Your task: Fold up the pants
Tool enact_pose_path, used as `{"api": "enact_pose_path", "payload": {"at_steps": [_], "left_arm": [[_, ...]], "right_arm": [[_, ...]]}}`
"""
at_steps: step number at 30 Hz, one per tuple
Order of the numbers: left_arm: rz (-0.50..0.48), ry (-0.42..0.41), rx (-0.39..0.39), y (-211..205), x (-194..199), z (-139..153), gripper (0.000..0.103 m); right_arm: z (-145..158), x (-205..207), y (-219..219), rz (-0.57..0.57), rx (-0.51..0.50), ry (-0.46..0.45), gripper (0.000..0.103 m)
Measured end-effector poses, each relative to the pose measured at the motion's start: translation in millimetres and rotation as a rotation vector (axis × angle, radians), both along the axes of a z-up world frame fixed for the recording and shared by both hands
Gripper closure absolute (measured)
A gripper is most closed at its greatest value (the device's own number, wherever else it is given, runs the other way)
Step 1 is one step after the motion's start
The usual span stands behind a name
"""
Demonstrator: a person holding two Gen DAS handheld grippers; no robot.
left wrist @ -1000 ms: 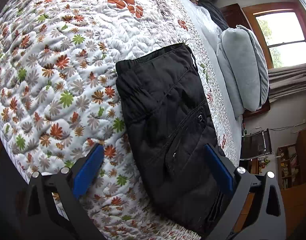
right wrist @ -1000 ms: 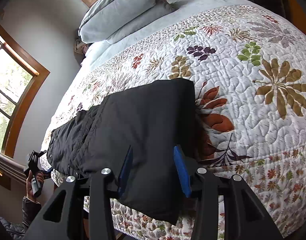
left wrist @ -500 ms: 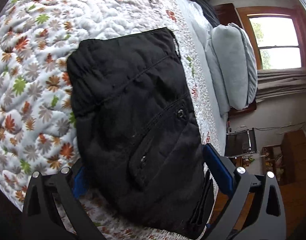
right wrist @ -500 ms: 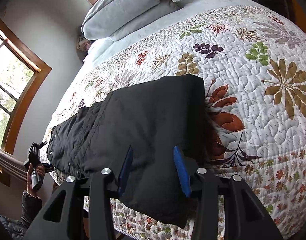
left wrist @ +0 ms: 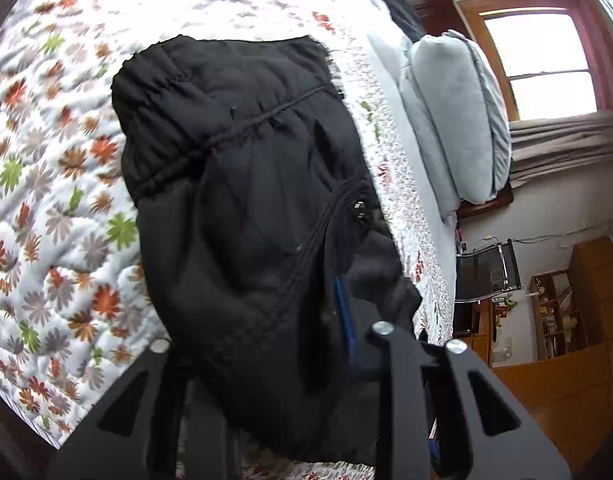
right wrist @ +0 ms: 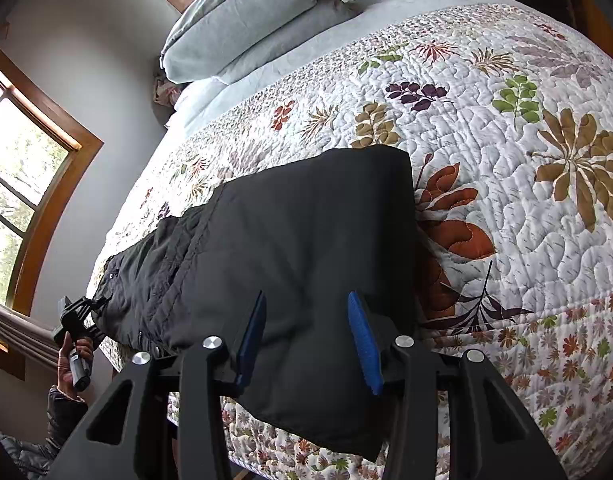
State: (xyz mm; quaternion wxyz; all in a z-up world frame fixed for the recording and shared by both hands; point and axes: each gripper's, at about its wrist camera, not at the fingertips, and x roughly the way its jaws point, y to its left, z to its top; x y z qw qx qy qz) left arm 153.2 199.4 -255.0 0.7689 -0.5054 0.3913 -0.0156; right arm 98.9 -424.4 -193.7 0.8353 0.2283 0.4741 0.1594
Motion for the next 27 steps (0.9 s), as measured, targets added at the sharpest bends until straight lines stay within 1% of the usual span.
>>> {"api": "enact_pose_path", "payload": {"at_steps": [3,12,15,19,24,27], "left_arm": [[-0.011,-0.039,0.015,-4.8,-0.4,9.8,0.087],[-0.059,-0.165,0.053,-21.3,-5.7,35.7,0.088],[-0.085,-0.214,0.074,-32.6,-6.0,49.9,0.087],[-0.136,-0.279,0.121,-52.3,-5.6,71.7,0.087],[-0.192,-0.339,0.157,-76.7,-4.1,91.5,0.086],[-0.214,-0.363,0.158,-86.7,-3.3,98.1,0.086]], "right_arm": [[-1.0,-0.2,-0.4,-0.003,0.004,0.000,0.058],[-2.1,-4.0,-1.1,-0.006,0.014,-0.003,0.057],[-2.4,-5.8,-1.5,-0.012,0.021,-0.003,0.057],[-1.8,-7.9,-2.1,-0.017,0.025,-0.005,0.057],[-1.6,-9.4,-3.2,-0.023,0.031,-0.007,0.057],[-2.0,-9.9,-3.6,-0.024,0.035,-0.008,0.057]]}}
